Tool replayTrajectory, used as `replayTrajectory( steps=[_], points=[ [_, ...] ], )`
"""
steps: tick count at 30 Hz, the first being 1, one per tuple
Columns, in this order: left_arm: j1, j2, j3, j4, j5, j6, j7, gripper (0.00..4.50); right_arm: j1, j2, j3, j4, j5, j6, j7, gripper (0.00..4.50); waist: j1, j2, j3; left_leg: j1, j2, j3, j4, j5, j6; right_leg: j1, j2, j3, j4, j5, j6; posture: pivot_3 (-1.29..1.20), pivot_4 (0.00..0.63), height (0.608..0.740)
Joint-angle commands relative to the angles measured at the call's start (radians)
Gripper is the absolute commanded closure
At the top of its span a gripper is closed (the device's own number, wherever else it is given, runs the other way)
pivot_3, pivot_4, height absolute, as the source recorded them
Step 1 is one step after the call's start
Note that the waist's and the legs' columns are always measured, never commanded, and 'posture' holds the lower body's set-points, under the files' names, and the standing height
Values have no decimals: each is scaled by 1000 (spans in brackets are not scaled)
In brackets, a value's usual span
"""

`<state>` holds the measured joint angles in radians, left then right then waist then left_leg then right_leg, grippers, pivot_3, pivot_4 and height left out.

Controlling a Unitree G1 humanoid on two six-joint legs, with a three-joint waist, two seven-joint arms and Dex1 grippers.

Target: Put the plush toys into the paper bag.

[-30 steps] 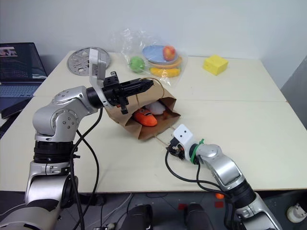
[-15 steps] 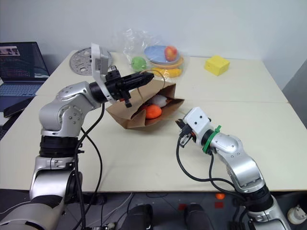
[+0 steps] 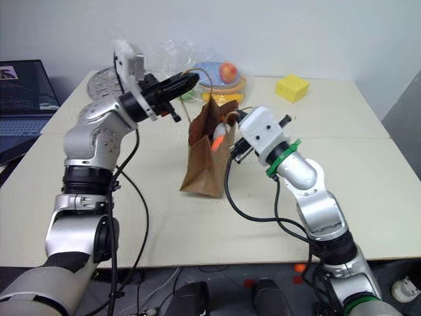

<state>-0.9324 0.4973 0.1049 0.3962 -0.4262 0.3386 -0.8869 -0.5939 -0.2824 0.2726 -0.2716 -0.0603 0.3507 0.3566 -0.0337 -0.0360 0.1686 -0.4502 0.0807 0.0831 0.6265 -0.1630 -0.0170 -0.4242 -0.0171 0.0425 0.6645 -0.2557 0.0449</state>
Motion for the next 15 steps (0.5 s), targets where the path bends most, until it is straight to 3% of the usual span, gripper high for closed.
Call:
replayTrajectory(
  steps=[1, 8, 10, 15],
  points=[
    [52, 24, 7, -110, 1, 15, -1, 4500, -42, 37, 41, 68, 3, -45, 44, 4471, 3, 0, 0, -1, 0, 0, 0, 0, 0, 0, 0, 0, 0, 0, 0, 0, 150, 740],
    [109, 36, 39, -225, -36, 103, 37, 4500, -83, 38, 25, 117, 12, -114, 104, 4471, 13, -1, 0, -2, -2, 1, 4, 0, 0, 2, -3, 0, -2, 0, 0, 0, 150, 740],
    [139, 44, 56, -286, -63, 140, 47, 4102, -90, 24, 4, 118, 34, -133, 135, 4500, 12, -1, 0, -1, -2, 1, 4, 0, 0, 2, -3, 0, -2, 0, 0, 0, 150, 740],
    [232, 70, 128, -492, -149, 247, 116, 2717, -96, -16, -51, 94, 88, -146, 203, 3169, 5, -1, 0, -1, 0, 0, 3, 0, 0, 1, -2, 0, 0, 0, 0, 0, 150, 740]
  ],
)
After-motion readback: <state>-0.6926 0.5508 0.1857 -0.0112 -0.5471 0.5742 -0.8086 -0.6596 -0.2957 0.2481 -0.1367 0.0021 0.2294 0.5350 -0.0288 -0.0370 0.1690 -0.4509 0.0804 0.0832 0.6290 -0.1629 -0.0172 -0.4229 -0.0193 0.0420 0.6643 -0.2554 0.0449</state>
